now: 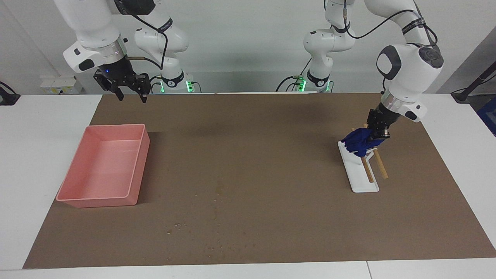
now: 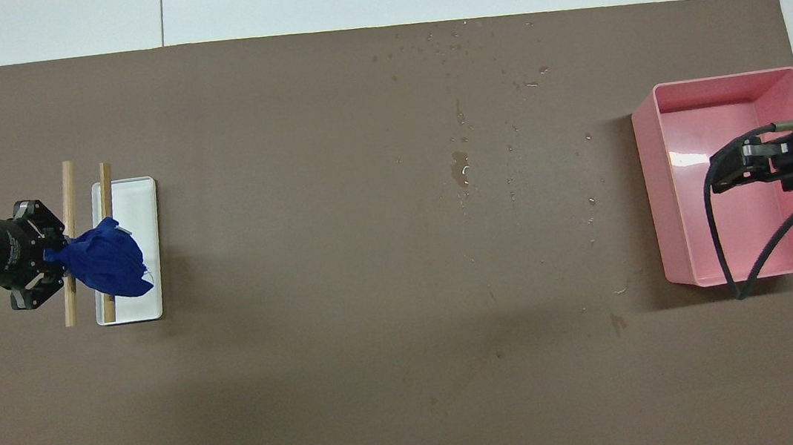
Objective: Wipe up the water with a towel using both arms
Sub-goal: 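Lift the blue cloth with the left gripper while the right gripper approaches, then grasp the blue cloth with the right gripper from the left gripper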
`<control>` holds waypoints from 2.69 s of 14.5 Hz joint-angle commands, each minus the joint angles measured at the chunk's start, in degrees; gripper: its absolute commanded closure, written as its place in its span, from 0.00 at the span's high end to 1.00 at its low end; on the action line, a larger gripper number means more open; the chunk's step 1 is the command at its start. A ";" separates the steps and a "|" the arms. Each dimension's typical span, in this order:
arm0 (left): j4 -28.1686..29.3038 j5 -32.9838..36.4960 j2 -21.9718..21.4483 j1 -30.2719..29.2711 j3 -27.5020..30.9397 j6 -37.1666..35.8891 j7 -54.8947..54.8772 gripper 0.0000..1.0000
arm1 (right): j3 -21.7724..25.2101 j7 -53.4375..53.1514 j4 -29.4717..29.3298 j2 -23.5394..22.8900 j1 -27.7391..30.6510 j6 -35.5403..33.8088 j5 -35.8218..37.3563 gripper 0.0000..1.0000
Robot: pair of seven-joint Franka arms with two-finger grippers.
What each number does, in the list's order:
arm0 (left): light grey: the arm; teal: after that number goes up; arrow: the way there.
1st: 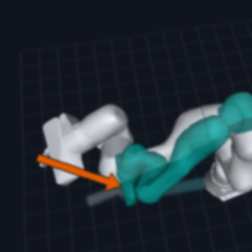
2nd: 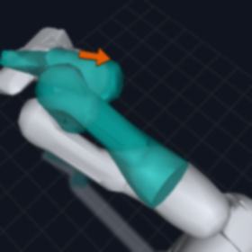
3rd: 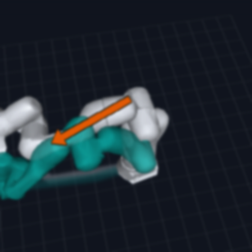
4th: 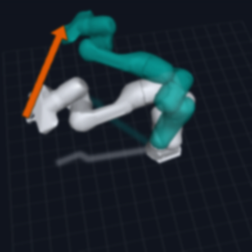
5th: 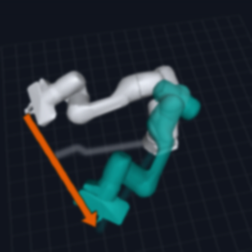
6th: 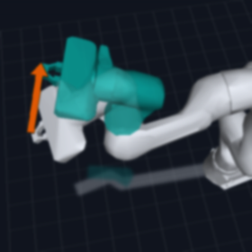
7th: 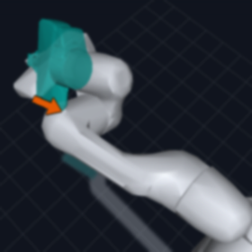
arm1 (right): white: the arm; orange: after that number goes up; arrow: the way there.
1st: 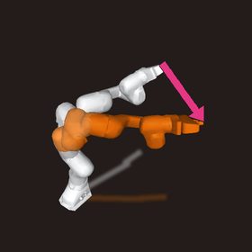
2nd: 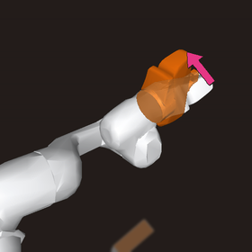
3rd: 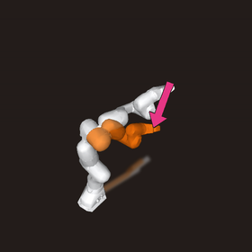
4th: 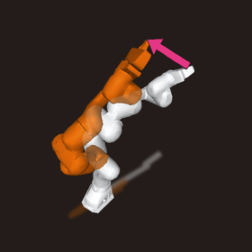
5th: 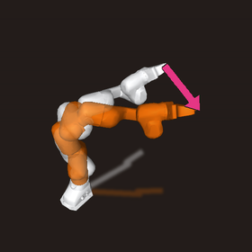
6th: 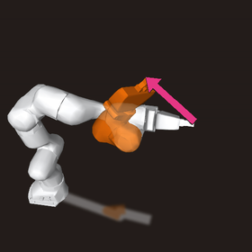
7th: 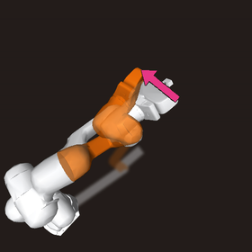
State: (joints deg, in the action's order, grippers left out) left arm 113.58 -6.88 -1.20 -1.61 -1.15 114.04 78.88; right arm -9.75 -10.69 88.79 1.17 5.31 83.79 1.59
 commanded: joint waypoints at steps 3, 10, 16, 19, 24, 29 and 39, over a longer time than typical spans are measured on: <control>-13.81 -4.45 4.28 3.88 0.27 -11.28 3.89 0.00 | -0.62 -4.76 1.30 1.12 0.05 2.52 -1.40 0.79; -16.72 -13.94 1.55 11.28 -8.23 -7.96 30.69 0.00 | -0.62 -38.57 1.12 0.33 -6.79 7.69 -11.51 0.88; -20.49 -14.03 1.55 11.72 -19.32 -1.90 43.79 0.00 | -0.62 -62.06 1.12 -1.78 -12.25 14.82 -21.61 0.97; -21.99 -13.95 1.55 11.80 -23.97 0.30 49.51 0.00 | -0.62 -71.20 0.16 -3.89 -14.89 16.74 -24.87 0.97; -22.26 -12.10 1.29 13.64 -28.29 3.99 56.91 0.00 | -0.62 -76.84 -0.99 -6.62 -17.44 20.18 -25.85 0.94; -22.17 -11.93 1.20 14.26 -28.38 7.86 59.80 0.00 | -0.62 -77.21 0.85 -6.01 -17.70 20.36 -25.67 0.80; -21.91 -9.29 1.20 13.83 -28.38 8.66 59.11 0.00 | -0.62 -72.55 0.07 -6.00 -19.29 15.79 -22.42 0.00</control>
State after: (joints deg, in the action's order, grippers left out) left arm 91.81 -17.15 0.49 11.74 -29.86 121.18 137.24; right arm -10.20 -84.26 88.75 -5.20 -13.10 101.19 -21.65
